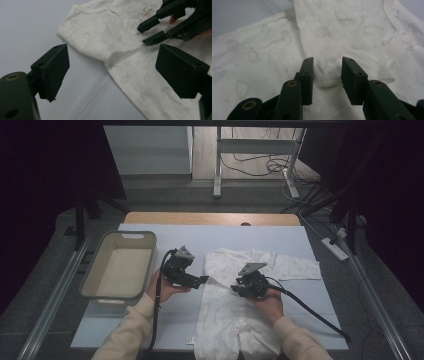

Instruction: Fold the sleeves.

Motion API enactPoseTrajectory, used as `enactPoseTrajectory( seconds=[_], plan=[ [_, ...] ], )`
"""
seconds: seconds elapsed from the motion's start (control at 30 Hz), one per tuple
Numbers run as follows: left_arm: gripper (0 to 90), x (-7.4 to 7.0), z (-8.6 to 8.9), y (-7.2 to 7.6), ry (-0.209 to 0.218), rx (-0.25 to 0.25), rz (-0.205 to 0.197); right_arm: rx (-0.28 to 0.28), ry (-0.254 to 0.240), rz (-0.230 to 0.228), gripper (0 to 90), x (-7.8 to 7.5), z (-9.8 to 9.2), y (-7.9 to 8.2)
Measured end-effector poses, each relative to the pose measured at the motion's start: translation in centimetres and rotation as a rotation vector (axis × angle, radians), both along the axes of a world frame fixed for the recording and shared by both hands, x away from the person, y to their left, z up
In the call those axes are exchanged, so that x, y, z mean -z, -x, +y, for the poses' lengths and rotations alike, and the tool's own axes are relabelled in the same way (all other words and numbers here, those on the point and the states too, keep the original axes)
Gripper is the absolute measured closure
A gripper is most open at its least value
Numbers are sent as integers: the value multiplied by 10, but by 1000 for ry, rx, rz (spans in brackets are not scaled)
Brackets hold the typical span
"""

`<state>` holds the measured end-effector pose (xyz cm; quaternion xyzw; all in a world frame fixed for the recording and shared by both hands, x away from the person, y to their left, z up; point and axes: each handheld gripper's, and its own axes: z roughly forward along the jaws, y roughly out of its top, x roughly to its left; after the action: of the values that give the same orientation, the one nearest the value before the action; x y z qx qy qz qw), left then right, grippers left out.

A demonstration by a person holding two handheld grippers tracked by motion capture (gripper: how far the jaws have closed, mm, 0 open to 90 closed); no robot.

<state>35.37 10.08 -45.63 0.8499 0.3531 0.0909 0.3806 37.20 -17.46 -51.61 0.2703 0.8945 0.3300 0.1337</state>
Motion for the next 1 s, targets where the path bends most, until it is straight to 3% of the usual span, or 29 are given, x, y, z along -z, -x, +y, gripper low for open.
enactPoseTrajectory(
  seconds=[0.3,0.43,0.6,0.73,1.0],
  plan=[
    [130,-2,2,2,22,16,-24,-7,19,-12,832,0,0,2],
    [135,-4,3,3,28,30,-40,-10,13,-11,836,-2,-1,3],
    [135,-3,4,3,22,31,-30,0,-21,-47,836,-14,-5,5],
    [135,-3,5,3,29,22,-30,5,-2,-84,837,-24,-14,5],
    [139,-3,5,2,26,21,-29,36,-15,-66,837,-25,-35,4]
  ],
)
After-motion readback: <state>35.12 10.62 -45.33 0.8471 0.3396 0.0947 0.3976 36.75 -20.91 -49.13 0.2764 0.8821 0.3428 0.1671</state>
